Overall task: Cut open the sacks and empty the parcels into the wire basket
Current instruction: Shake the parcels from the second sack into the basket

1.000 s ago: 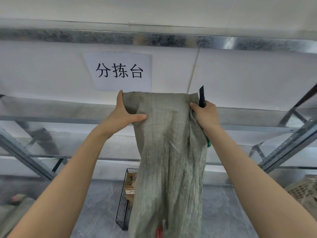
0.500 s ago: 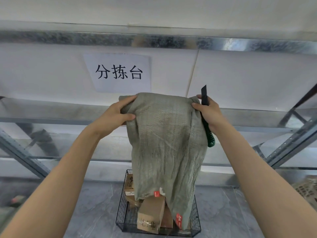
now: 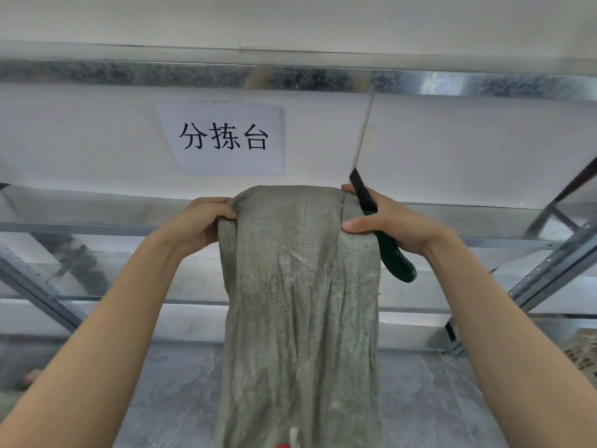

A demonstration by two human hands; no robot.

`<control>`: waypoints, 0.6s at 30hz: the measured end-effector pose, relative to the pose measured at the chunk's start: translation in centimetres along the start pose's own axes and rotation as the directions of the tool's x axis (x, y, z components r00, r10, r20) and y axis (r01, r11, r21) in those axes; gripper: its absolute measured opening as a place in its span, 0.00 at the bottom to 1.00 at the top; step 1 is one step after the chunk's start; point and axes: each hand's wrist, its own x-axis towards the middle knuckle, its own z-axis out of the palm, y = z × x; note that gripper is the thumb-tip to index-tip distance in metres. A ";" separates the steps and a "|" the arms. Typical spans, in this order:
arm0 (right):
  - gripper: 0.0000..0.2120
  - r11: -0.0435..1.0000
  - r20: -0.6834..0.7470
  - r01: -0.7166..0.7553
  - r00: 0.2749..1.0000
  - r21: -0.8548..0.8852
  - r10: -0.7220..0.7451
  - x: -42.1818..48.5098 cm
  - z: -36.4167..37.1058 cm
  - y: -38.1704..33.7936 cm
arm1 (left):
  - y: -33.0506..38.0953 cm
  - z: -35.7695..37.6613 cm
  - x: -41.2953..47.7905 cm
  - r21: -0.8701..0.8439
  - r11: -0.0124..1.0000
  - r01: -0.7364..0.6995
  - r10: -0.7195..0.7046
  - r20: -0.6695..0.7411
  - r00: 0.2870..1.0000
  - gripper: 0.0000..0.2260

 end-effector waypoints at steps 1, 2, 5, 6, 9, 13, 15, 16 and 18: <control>0.36 0.999 -0.005 -0.001 1.000 -0.034 0.001 -0.1 0.2 -0.2 | 0.1 -0.2 0.1 -0.016 1.000 0.017 -0.017 0.009 1.000 0.09; 0.32 0.998 -0.018 0.001 1.000 -0.066 -0.002 -0.2 0.5 -0.3 | 0.2 -0.4 0.2 -0.038 0.999 0.039 -0.038 0.025 0.999 0.08; 0.13 0.992 -0.152 -0.010 0.988 -0.127 -0.009 0.2 1.1 -0.3 | 0.0 -0.9 0.4 -0.142 0.982 0.122 -0.114 0.065 0.991 0.06; 0.08 0.991 -0.217 -0.026 0.976 -0.128 -0.003 0.4 1.2 -0.1 | 0.0 -0.9 0.5 -0.188 0.972 0.140 -0.129 0.067 0.989 0.05; 0.09 0.991 -0.366 -0.067 0.930 -0.119 0.019 1.0 1.2 0.4 | 0.1 -0.7 0.1 -0.236 0.966 0.106 -0.091 0.075 0.993 0.02; 0.10 0.993 -0.493 -0.103 0.868 -0.063 0.059 1.5 1.0 0.7 | -0.2 -0.5 -0.1 0.042 0.998 -0.035 0.027 0.177 0.984 0.27; 0.10 0.993 -0.507 -0.110 0.859 -0.047 0.071 1.7 1.0 0.9 | -0.3 0.5 -0.3 0.243 0.964 -0.108 0.070 0.161 0.985 0.29; 0.09 0.993 -0.502 -0.111 0.862 -0.043 0.075 1.9 1.1 1.1 | -0.4 1.0 -0.2 0.302 0.942 -0.143 0.105 0.136 0.985 0.26; 0.09 0.995 -0.483 -0.104 0.871 -0.010 0.086 2.0 1.2 1.4 | -0.5 1.7 0.1 0.370 0.909 -0.192 0.185 0.057 0.981 0.21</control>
